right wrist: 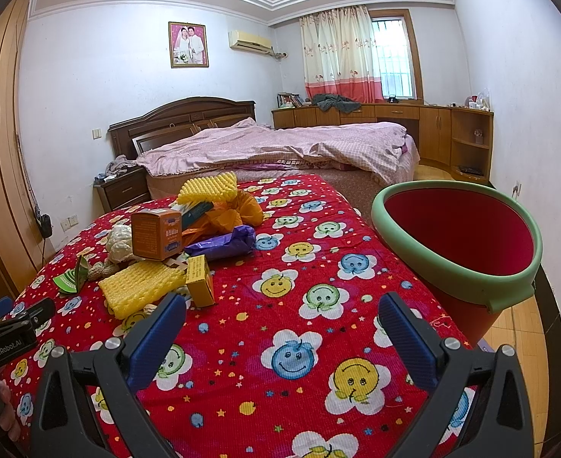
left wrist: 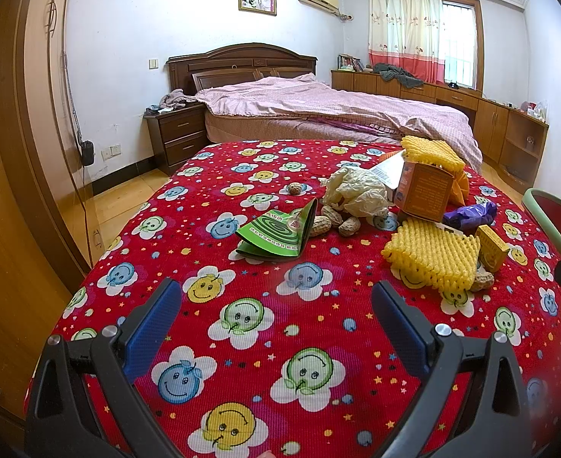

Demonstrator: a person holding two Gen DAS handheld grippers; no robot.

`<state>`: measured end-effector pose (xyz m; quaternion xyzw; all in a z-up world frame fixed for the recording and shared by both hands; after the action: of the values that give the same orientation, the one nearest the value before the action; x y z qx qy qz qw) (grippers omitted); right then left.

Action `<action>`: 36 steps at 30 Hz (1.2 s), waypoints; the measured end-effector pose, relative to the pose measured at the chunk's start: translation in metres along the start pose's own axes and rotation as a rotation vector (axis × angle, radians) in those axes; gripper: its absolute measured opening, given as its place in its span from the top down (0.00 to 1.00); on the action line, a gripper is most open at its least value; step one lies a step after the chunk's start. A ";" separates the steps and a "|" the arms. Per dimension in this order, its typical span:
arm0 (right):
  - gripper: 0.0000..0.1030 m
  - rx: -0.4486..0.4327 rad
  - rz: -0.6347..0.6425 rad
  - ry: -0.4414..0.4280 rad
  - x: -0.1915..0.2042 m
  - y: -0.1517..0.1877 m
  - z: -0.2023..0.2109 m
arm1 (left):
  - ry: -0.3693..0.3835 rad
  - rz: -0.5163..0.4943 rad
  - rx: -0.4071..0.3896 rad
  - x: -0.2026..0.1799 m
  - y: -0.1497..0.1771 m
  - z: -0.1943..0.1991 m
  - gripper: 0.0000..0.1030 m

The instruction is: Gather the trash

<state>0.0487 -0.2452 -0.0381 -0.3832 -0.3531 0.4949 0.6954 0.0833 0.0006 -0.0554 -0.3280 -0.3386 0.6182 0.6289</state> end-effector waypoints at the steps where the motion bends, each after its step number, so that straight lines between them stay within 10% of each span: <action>1: 0.00 0.000 0.000 0.000 0.000 0.000 0.000 | 0.000 0.000 0.000 0.000 0.000 0.000 0.04; 36: 0.00 0.065 0.027 -0.024 0.005 -0.003 -0.004 | 0.074 -0.005 0.053 -0.001 -0.010 -0.013 0.04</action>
<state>0.0545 -0.2416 -0.0370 -0.3590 -0.3400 0.5201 0.6964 0.0994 -0.0006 -0.0538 -0.3333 -0.2994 0.6128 0.6509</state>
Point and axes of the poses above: each gripper's, at about its wrist camera, not at the fingertips, and z roughly against the way its jaws point, x to its left, y to its underside, the point moved 10 cm from there along -z, roughly the way its jaws point
